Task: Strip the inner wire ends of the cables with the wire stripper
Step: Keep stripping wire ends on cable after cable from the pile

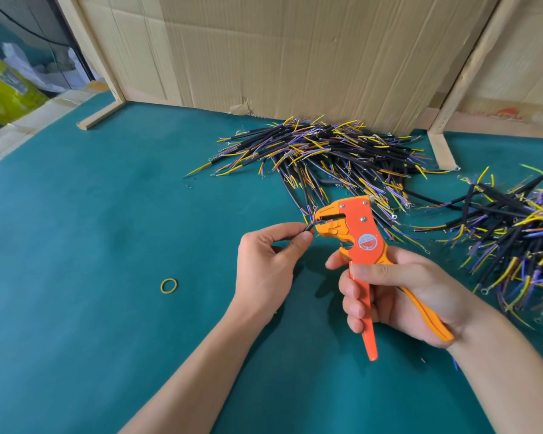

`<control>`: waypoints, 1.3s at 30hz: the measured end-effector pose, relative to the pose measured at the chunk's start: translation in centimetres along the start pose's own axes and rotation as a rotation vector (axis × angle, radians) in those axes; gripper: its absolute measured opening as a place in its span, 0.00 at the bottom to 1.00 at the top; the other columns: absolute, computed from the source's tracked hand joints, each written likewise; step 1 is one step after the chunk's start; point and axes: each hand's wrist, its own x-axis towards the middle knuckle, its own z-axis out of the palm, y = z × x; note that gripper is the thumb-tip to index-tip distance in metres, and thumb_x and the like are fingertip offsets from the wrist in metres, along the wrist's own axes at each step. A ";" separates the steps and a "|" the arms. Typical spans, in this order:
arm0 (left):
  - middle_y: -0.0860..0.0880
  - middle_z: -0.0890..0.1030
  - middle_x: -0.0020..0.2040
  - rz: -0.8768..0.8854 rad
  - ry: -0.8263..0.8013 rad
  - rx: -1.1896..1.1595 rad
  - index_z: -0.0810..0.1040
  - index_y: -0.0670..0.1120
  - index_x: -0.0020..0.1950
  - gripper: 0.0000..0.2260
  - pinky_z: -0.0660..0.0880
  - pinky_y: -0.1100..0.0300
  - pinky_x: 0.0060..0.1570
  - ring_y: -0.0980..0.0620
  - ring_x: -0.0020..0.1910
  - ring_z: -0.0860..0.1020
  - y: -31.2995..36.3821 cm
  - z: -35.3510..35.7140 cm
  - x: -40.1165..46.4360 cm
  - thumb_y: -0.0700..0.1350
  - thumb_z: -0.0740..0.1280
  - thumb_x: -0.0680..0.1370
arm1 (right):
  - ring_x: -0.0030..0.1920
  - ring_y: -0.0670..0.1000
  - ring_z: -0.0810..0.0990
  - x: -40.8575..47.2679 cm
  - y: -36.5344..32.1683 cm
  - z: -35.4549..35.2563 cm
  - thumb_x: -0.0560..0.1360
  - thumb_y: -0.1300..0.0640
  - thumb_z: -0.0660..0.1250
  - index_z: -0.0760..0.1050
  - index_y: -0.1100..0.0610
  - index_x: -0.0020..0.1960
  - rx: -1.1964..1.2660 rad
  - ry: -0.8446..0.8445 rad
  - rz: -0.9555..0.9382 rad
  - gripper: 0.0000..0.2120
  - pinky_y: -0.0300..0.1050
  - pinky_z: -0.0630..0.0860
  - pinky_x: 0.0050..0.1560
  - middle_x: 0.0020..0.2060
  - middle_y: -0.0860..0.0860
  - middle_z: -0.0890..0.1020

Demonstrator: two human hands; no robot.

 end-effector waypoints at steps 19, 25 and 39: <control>0.52 0.86 0.42 0.004 -0.054 0.022 0.86 0.59 0.43 0.09 0.74 0.58 0.37 0.56 0.37 0.74 -0.1 -0.2 0.1 0.43 0.74 0.77 | 0.28 0.55 0.73 0.2 0.0 0.2 0.72 0.56 0.73 0.82 0.63 0.52 -0.014 0.064 0.036 0.13 0.50 0.74 0.29 0.32 0.58 0.73; 0.55 0.87 0.42 0.006 -0.056 0.044 0.86 0.58 0.43 0.09 0.77 0.54 0.42 0.56 0.38 0.77 -0.1 -0.1 0.0 0.42 0.74 0.76 | 0.21 0.50 0.66 0.4 0.2 0.5 0.70 0.54 0.74 0.82 0.60 0.46 -0.050 0.165 -0.039 0.10 0.39 0.66 0.21 0.27 0.54 0.68; 0.62 0.83 0.42 0.129 0.195 0.230 0.88 0.50 0.45 0.05 0.71 0.72 0.37 0.60 0.35 0.77 0.5 0.2 -0.4 0.40 0.76 0.74 | 0.40 0.64 0.80 -0.1 0.1 -1.4 0.70 0.56 0.78 0.76 0.68 0.64 0.012 -0.003 -0.023 0.27 0.60 0.80 0.43 0.45 0.68 0.79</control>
